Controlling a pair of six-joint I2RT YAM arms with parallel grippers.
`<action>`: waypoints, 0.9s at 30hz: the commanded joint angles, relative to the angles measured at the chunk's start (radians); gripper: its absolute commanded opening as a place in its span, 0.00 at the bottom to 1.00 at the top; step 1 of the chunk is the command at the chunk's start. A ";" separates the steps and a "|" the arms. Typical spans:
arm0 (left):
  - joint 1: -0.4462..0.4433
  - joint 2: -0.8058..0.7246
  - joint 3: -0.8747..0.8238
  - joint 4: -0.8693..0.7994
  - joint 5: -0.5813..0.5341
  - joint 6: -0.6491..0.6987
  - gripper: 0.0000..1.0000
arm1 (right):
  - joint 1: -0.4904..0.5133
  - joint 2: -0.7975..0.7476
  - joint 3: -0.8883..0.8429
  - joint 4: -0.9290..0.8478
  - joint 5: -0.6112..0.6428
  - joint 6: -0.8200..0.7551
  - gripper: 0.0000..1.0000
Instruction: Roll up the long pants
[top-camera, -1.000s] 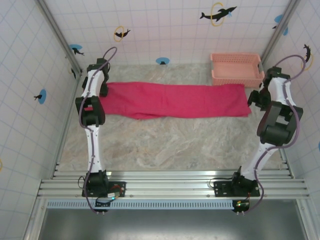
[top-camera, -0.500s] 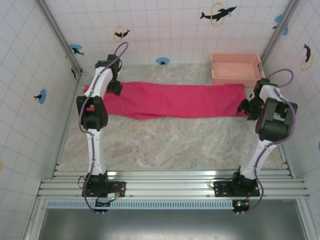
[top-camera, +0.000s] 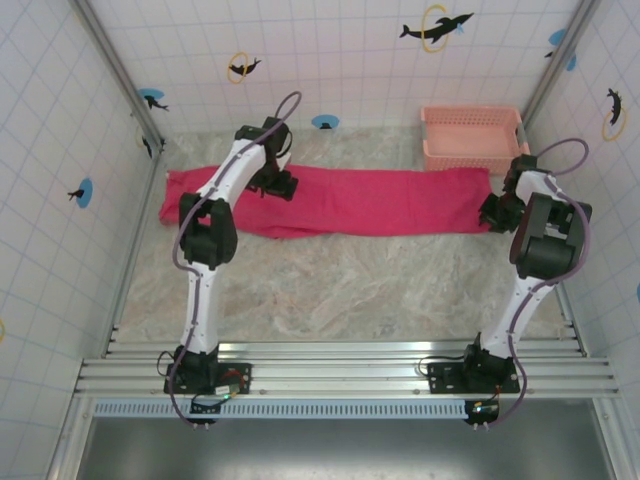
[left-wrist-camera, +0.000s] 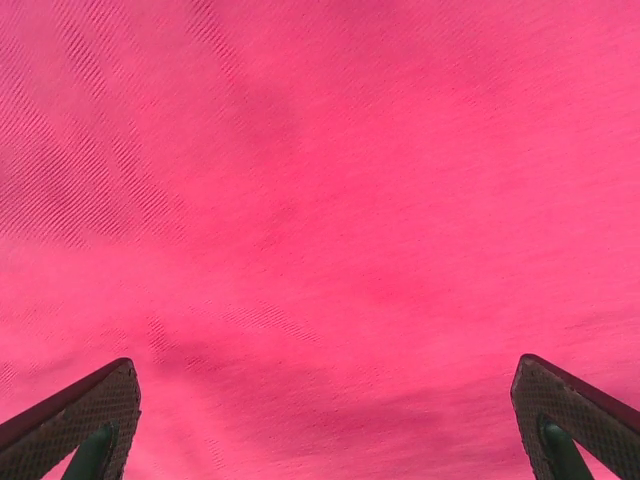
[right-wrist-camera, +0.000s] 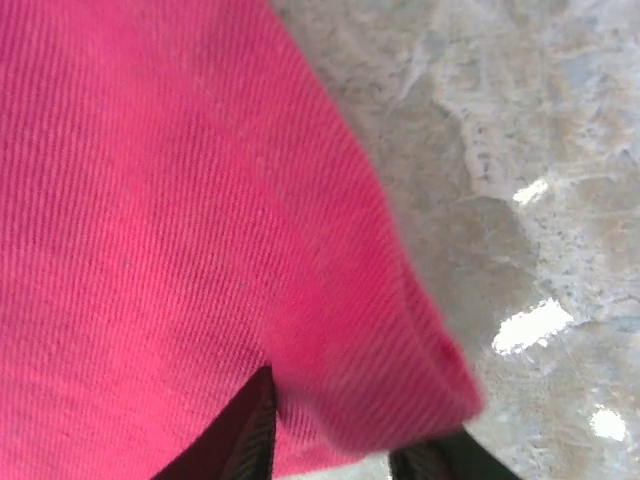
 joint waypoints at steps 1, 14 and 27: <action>-0.018 0.079 0.051 -0.039 0.057 -0.075 0.98 | -0.003 0.046 -0.015 0.064 -0.007 0.005 0.23; -0.055 0.217 0.060 -0.086 0.180 -0.200 0.98 | -0.028 -0.179 -0.115 0.153 0.034 0.001 0.00; -0.232 0.109 -0.093 -0.020 0.495 -0.388 0.98 | -0.141 -0.339 -0.007 0.060 -0.020 -0.152 0.00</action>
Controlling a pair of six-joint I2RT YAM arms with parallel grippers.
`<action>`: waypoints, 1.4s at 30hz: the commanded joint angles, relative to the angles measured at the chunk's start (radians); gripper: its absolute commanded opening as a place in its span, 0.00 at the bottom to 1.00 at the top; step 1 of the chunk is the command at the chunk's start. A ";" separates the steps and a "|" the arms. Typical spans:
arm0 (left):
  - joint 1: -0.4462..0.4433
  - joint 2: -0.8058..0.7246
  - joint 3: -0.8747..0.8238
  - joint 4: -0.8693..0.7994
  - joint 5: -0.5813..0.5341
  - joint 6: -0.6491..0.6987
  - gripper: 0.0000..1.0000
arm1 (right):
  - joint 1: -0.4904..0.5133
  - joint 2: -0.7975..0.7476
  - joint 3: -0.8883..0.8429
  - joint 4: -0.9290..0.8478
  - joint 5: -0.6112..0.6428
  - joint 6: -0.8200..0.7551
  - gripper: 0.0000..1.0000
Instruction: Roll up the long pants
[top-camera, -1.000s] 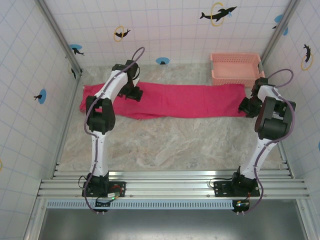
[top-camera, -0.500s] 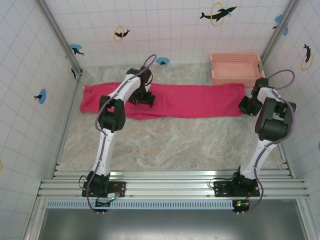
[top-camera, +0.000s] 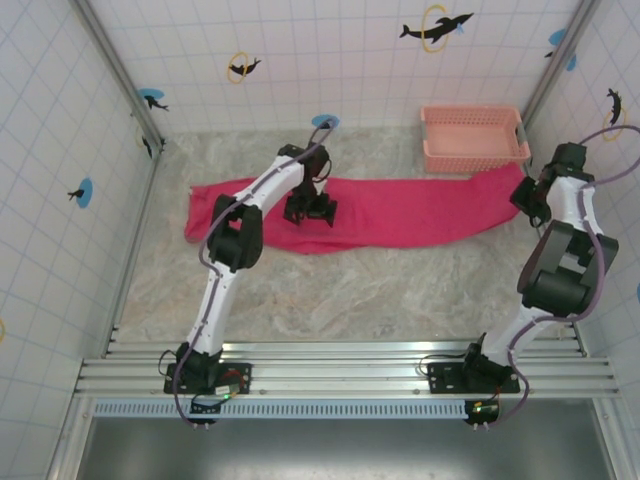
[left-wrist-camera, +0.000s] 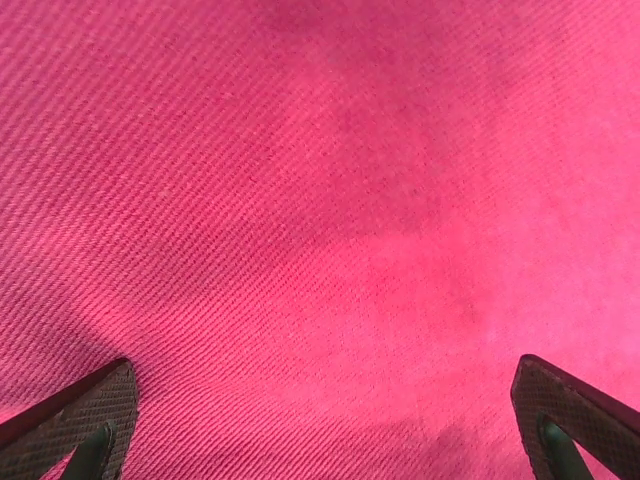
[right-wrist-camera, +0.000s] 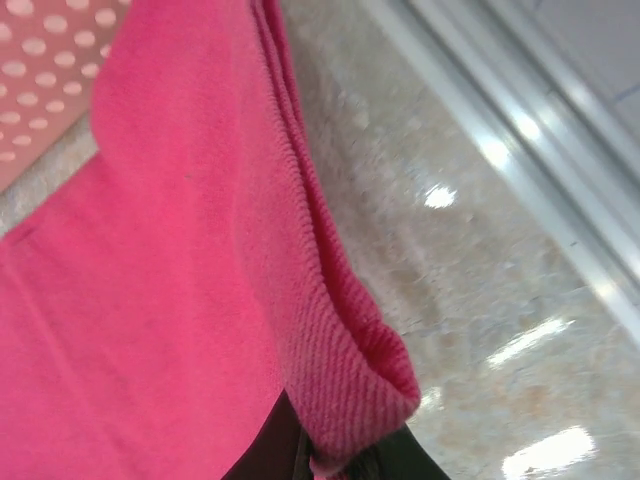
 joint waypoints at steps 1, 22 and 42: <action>-0.069 -0.012 -0.091 0.035 0.247 -0.139 0.98 | -0.013 -0.057 0.073 -0.045 -0.004 -0.090 0.00; 0.162 -0.265 -0.074 -0.024 0.087 -0.064 0.97 | 0.329 -0.152 0.248 -0.054 -0.357 -0.048 0.00; 0.619 -0.612 -0.689 0.082 -0.028 0.012 0.98 | 1.067 0.018 0.374 0.121 -0.438 0.139 0.00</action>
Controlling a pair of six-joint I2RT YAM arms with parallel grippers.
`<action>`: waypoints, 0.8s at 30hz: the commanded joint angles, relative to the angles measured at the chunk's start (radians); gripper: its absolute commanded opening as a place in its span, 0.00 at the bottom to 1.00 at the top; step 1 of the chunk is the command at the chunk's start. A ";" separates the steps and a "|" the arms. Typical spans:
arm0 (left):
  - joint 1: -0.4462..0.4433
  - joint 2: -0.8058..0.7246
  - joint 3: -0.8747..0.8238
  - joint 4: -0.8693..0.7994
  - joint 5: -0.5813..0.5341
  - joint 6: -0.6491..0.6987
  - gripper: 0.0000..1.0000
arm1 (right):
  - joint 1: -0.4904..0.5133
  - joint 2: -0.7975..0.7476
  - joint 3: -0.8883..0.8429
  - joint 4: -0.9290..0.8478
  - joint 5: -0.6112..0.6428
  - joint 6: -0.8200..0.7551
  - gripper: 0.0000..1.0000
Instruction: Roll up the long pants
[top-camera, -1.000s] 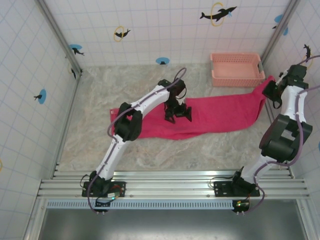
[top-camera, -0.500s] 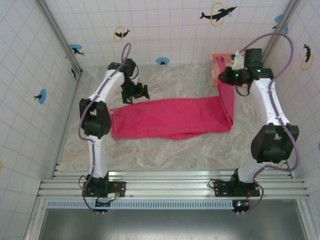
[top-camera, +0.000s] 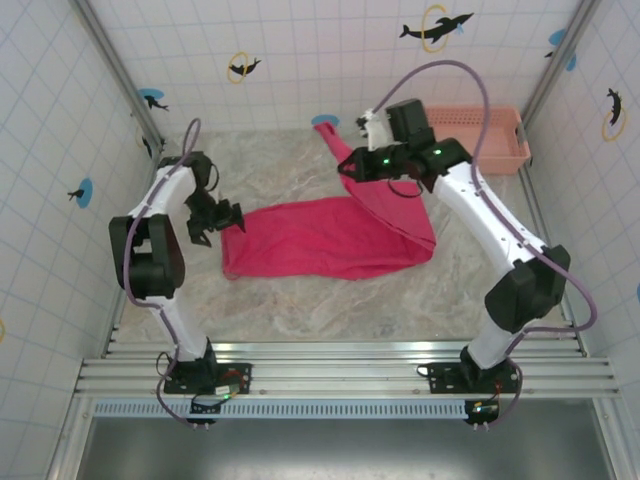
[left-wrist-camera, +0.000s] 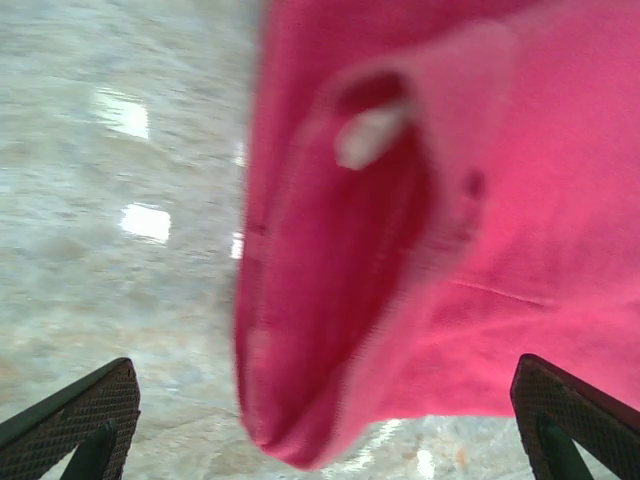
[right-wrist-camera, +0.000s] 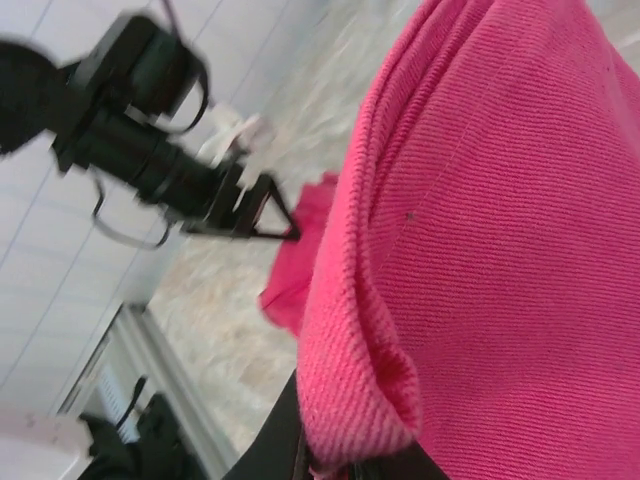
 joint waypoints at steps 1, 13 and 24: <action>0.037 -0.040 0.001 0.038 -0.025 0.005 0.97 | 0.076 0.088 0.066 0.092 -0.042 0.047 0.00; 0.081 0.052 0.052 0.084 0.057 -0.023 0.98 | 0.207 0.342 0.296 0.041 -0.145 0.043 0.00; 0.092 0.116 0.099 0.067 0.069 -0.013 0.98 | 0.267 0.602 0.584 -0.238 -0.229 0.018 0.15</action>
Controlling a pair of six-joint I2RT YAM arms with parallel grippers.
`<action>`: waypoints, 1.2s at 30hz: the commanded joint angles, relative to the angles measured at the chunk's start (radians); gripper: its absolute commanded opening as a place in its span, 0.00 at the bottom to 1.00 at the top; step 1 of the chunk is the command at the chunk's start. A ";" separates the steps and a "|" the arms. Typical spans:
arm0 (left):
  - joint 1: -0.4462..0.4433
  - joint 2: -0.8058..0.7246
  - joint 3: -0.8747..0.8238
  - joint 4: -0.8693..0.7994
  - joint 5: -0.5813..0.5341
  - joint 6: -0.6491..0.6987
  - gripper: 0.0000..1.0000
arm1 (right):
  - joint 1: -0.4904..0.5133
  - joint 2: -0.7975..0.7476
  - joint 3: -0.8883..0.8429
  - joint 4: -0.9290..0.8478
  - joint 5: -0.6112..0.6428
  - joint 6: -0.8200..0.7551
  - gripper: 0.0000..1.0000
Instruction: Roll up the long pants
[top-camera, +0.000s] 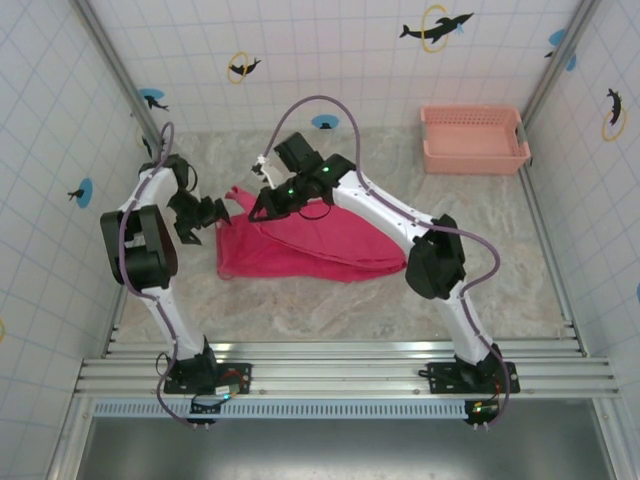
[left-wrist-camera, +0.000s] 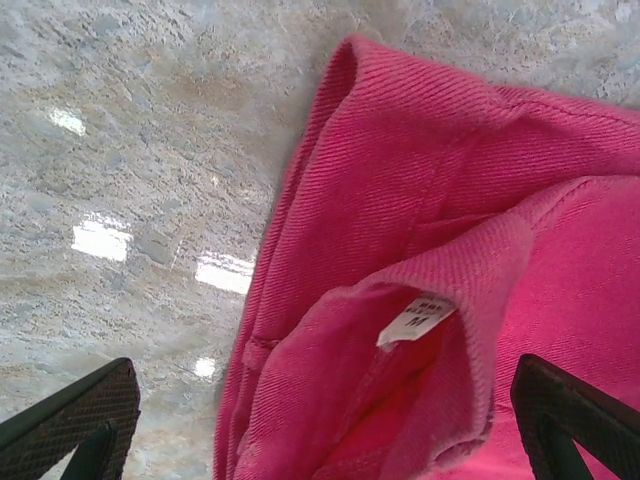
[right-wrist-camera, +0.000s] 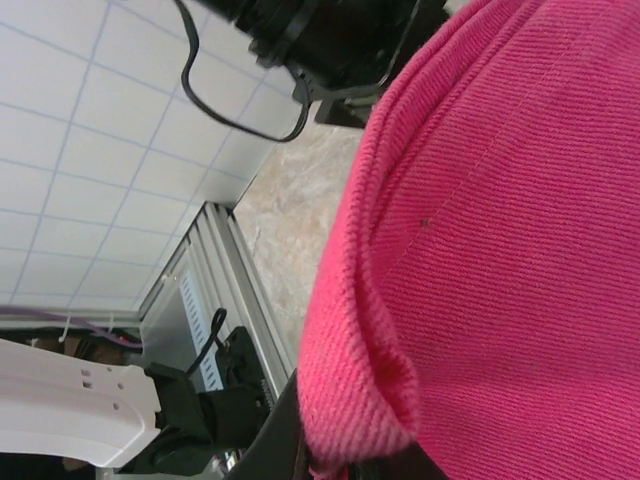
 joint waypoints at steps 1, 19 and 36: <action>0.016 0.019 0.064 -0.036 -0.008 0.004 0.97 | 0.013 0.108 0.116 -0.190 -0.069 -0.022 0.20; -0.051 -0.125 0.126 -0.101 -0.143 0.065 0.98 | -0.345 -0.118 -0.068 -0.446 0.163 -0.265 0.55; -0.373 -0.172 -0.249 0.046 -0.002 -0.109 0.97 | -0.568 -0.034 -0.427 -0.428 0.449 -0.500 0.56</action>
